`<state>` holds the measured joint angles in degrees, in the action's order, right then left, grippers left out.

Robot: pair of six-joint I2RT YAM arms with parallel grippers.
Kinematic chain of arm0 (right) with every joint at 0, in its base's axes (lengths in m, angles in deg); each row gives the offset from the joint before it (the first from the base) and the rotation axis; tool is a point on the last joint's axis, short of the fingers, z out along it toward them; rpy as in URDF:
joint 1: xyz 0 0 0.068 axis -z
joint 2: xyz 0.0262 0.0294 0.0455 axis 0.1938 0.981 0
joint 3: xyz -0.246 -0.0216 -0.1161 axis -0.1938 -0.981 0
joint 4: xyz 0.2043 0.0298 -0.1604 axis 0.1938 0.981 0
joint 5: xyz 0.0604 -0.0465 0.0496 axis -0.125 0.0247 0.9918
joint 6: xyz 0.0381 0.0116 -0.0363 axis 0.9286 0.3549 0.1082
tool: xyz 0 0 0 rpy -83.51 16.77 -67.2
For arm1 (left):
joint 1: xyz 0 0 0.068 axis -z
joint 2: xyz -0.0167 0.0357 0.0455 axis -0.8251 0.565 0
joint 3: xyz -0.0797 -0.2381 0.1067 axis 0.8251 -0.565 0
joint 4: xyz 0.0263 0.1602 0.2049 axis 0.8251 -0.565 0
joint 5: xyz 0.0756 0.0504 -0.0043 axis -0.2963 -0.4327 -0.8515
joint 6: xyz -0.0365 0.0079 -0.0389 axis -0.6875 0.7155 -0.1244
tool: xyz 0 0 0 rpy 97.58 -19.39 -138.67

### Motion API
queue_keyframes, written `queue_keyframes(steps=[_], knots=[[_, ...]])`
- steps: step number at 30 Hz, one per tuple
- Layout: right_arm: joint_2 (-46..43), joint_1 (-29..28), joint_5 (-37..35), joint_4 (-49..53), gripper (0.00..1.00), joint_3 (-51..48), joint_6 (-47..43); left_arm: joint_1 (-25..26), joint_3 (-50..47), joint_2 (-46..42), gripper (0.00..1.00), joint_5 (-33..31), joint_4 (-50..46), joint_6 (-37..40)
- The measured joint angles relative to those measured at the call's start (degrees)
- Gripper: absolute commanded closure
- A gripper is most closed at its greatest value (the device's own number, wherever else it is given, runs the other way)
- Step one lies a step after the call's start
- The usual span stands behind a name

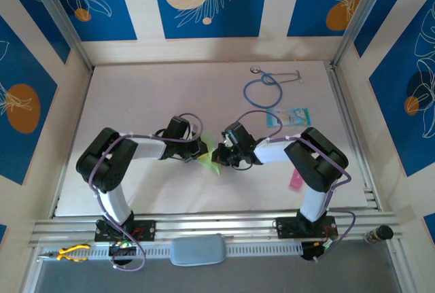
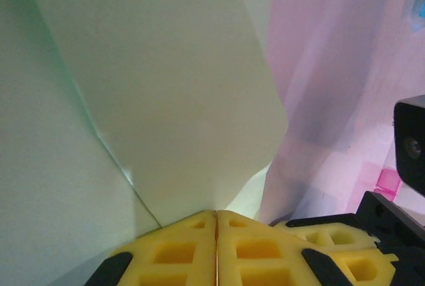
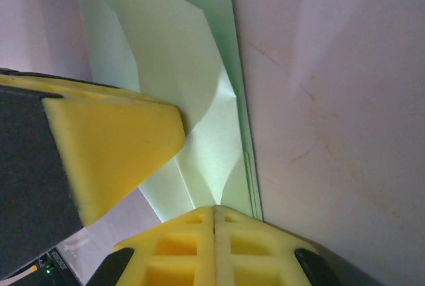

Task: Fold a paper plane with a square sheet of paper (pick it up from the middle)
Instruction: Fourth fold the wing at the center of the table.

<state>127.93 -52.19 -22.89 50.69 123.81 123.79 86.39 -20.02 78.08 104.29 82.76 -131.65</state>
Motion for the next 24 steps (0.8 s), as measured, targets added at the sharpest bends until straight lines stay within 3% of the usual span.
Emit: queue_keyframes(steps=[24], knots=[[0.0,-0.6,-1.3,0.0,1.0,0.0,-0.5,-6.4,6.1,3.4,0.9,0.3,-5.9,1.2]])
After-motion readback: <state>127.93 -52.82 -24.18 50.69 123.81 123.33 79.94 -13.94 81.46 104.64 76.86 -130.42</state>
